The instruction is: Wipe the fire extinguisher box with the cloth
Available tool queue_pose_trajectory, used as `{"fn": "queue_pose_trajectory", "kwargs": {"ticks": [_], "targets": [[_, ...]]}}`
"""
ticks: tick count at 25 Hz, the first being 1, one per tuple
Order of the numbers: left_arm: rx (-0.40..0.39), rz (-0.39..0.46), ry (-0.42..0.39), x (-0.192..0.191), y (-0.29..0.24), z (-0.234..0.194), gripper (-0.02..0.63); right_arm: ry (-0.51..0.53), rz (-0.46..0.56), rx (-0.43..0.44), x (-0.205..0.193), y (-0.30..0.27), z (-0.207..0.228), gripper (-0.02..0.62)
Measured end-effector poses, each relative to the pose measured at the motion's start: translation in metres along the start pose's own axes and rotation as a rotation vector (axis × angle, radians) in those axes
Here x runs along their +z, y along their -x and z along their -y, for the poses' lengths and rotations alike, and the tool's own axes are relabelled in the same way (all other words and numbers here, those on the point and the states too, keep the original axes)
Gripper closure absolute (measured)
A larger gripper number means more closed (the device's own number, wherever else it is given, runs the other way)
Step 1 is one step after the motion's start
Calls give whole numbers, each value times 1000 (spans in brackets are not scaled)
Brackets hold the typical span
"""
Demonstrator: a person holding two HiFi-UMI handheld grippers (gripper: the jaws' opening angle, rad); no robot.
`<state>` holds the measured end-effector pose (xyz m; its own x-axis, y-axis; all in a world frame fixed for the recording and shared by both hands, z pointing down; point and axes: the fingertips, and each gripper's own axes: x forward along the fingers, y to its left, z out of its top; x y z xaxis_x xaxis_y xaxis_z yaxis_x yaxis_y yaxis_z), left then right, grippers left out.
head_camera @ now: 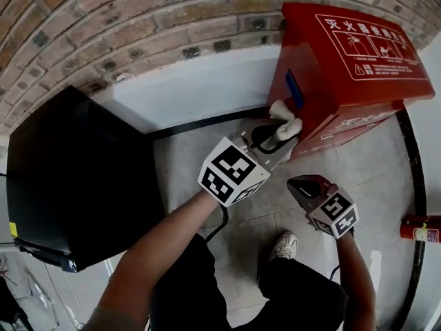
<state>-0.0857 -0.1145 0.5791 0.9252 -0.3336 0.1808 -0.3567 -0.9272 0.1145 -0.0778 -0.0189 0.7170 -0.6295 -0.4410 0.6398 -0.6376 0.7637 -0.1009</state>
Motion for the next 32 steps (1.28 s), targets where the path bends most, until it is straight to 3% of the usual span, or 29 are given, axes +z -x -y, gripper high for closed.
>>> {"fn": "queue_pose_trajectory", "kwargs": {"ticks": [6,15,24,29,32], "targets": [[-42,-80,-14,-34,-4,11,497,-17,17,-3,0,-6,1,571],[78,-77,83,-63,-19,-51,497,-28,13,29,-9,-15,4,571],[222,-109,101,-90,-35,-126,499,-52,23,16,-13,-13,29,571],[295,-171,99,-112,-43,-148,497,-83,20,8,-22,-14,28,571],[295,-176,129,-118,-46,-148,499,-91,24,5,-22,-15,27,571]]}}
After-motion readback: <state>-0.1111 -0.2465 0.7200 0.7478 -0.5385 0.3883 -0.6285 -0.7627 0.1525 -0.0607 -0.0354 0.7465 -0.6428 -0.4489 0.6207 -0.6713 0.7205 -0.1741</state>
